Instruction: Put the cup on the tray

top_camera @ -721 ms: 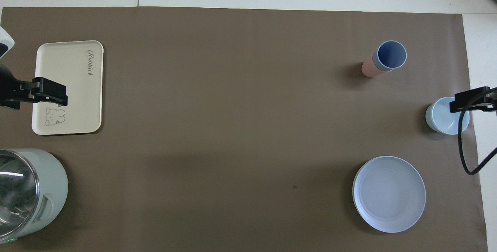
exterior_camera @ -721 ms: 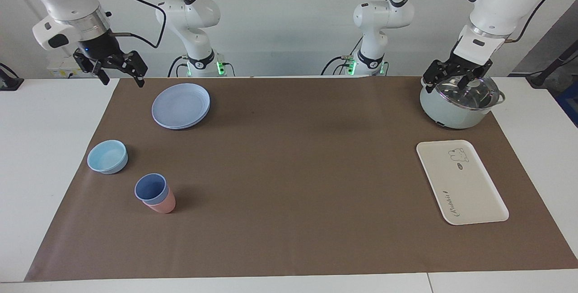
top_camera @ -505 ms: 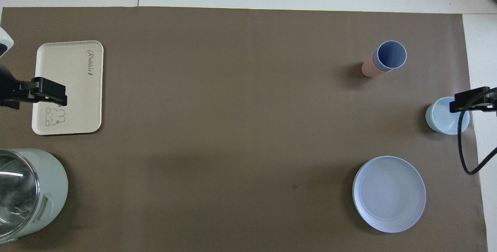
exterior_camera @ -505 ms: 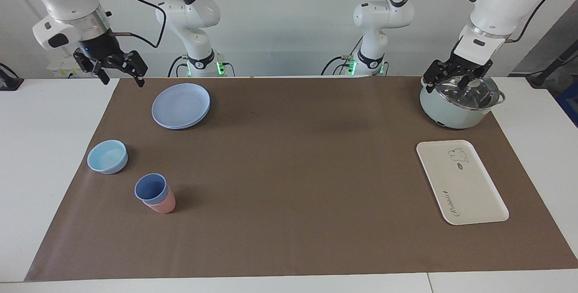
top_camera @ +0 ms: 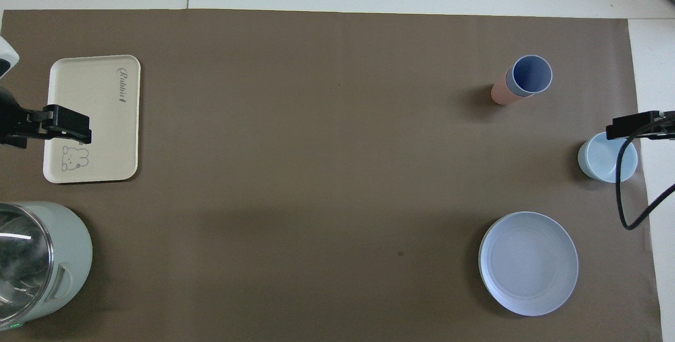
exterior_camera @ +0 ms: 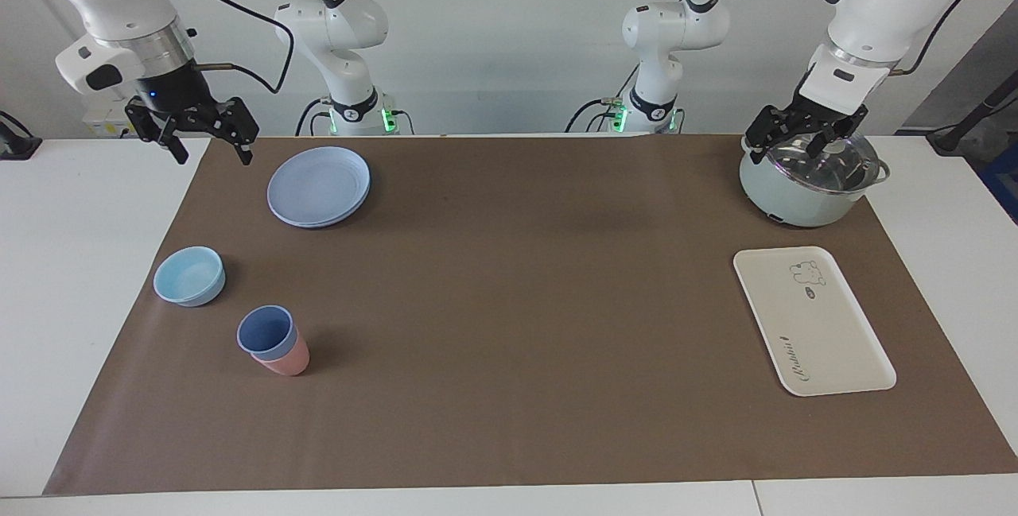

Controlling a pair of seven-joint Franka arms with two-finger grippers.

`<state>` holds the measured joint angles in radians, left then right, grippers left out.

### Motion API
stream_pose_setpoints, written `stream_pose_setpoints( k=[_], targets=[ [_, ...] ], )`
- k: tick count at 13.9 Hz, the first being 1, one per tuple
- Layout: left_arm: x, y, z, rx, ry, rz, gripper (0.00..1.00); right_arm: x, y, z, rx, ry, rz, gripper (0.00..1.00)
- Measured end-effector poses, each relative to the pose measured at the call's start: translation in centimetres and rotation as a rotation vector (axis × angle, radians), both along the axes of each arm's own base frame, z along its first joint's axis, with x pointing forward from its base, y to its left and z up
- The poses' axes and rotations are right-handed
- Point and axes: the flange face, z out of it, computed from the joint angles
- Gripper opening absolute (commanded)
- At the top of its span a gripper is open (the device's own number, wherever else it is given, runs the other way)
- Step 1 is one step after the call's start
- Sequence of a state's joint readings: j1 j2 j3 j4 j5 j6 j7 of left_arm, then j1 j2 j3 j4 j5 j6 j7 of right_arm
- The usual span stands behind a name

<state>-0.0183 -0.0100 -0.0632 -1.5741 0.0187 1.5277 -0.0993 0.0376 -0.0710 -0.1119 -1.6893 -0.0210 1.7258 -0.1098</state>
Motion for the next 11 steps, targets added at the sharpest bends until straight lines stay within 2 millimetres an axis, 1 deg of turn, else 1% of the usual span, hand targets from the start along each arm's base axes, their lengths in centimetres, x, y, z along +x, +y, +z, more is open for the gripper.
stream_pose_setpoints(
  k=[2, 4, 7, 9, 11],
  targets=[
    [0.0, 0.0, 0.0, 0.000, -0.001, 0.000, 1.00, 0.9, -1.1, -1.8, -0.012, -0.065, 0.126, 1.00],
    [0.0, 0.0, 0.0, 0.000, -0.003, 0.001, 1.00, 1.5, -2.9, -4.0, 0.030, -0.133, 0.238, 1.00],
    [0.1, 0.1, -0.1, 0.000, -0.003, 0.002, 1.00, 1.9, -6.9, -8.4, 0.089, -0.203, 0.414, 1.00],
    [0.1, 0.1, -0.1, -0.001, -0.008, 0.002, 1.00, 2.6, -8.9, -11.4, 0.161, -0.258, 0.531, 1.00],
    [0.2, 0.1, -0.1, -0.001, -0.010, 0.003, 1.00, 3.5, -11.2, -15.0, 0.214, -0.347, 0.654, 1.00]
  ],
)
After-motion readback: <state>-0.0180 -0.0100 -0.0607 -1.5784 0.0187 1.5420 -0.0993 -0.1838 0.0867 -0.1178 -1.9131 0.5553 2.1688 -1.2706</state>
